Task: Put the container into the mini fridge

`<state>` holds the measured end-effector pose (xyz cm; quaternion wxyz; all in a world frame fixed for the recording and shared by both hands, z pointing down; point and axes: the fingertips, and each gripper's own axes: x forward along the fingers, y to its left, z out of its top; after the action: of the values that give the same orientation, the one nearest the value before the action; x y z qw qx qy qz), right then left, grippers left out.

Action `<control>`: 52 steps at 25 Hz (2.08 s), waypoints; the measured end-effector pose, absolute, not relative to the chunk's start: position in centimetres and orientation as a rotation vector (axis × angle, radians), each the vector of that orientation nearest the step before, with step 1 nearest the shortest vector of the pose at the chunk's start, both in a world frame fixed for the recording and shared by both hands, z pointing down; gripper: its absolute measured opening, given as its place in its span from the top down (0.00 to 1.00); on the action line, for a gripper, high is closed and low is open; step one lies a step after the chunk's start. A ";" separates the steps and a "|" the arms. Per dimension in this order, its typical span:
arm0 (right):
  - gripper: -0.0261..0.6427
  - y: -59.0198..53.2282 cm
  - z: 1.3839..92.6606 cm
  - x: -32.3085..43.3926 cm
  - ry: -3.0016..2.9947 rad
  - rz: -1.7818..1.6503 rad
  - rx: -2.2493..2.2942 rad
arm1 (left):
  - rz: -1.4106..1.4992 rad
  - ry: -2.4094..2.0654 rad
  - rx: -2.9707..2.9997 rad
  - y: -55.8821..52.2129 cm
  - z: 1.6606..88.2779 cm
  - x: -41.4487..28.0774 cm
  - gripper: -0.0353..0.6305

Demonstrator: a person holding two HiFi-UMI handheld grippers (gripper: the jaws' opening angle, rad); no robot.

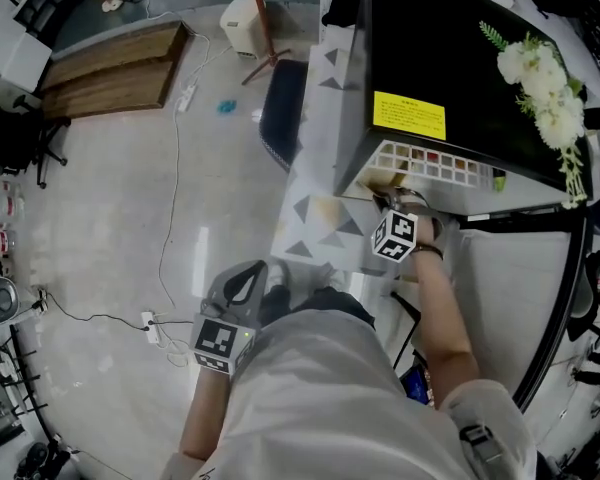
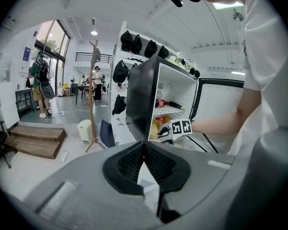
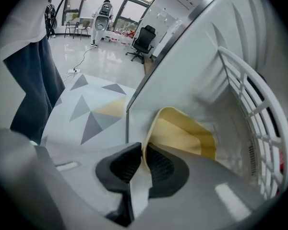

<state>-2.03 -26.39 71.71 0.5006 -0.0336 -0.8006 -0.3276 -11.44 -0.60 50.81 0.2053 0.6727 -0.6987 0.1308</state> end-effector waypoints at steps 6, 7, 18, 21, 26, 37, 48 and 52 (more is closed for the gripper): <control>0.89 -27.4 71.6 -3.0 -1.941 -0.859 -0.064 | 0.373 -1.970 1.855 0.0 50.8 -11.5 0.94; 0.89 -27.6 71.6 -3.1 -1.938 -0.872 -0.060 | 0.371 -1.971 1.853 0.1 50.8 -11.6 0.94; 0.81 -29.3 70.9 -3.4 -1.965 -0.875 0.054 | 0.358 -1.981 1.851 0.1 50.8 -11.7 0.94; 0.81 -29.1 70.2 -3.2 -1.991 -0.853 0.084 | 0.352 -1.966 1.859 -0.2 50.7 -11.5 0.94; 0.81 -27.7 68.3 -3.0 -2.059 -0.793 0.114 | 0.360 -1.949 1.890 -0.9 50.5 -11.6 0.94; 0.84 -23.7 63.1 -0.9 -2.227 -0.478 0.283 | 0.302 -1.836 2.041 -4.1 49.9 -10.8 0.94; 0.96 -20.1 55.2 2.9 -2.419 -0.178 0.486 | 0.268 -1.697 2.204 -7.9 49.1 -9.5 0.94; 0.96 -19.2 52.8 4.4 -2.488 -0.090 0.553 | 0.259 -1.645 2.262 -9.2 48.8 -8.6 0.94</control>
<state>4.44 -19.17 52.84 0.2913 0.2072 -0.9333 -0.0336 -8.62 -9.25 48.77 0.1654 0.7941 -0.5777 0.0909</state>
